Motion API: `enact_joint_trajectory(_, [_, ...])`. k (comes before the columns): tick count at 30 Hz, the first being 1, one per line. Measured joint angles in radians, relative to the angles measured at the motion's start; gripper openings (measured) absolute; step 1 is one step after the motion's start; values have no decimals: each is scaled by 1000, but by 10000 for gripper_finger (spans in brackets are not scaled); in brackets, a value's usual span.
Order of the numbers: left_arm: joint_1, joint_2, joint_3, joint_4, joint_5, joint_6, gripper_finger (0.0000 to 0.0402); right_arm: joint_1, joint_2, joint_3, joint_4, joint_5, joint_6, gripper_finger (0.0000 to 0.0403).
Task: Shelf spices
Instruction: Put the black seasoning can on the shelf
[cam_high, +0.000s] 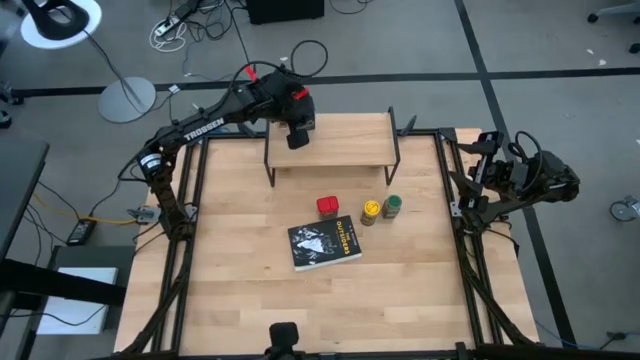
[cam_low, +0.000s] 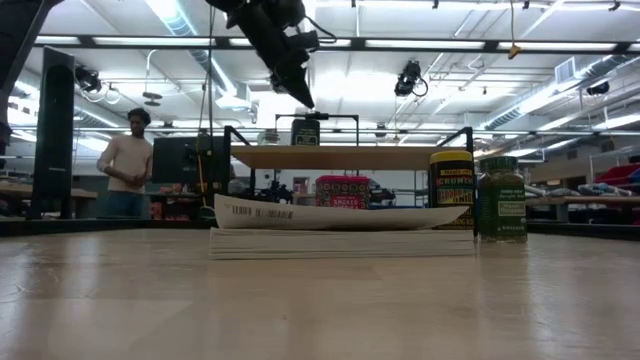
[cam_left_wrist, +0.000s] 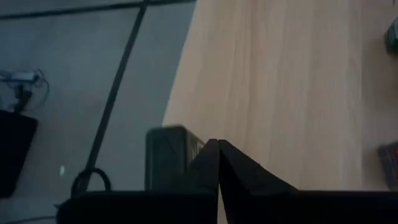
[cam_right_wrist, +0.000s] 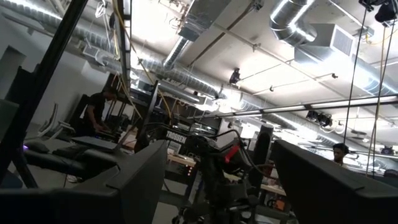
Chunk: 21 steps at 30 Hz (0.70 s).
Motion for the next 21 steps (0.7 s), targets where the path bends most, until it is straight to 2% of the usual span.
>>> enact_joint_trajectory(8, [0, 0, -22, -91, -14, -15, 2, 0, 0, 0, 0, 0, 0, 293])
enact_joint_trajectory(21, [30, 0, -53, -83, -71, -56, 0, 0, 0, 0, 0, 0, 5, 293])
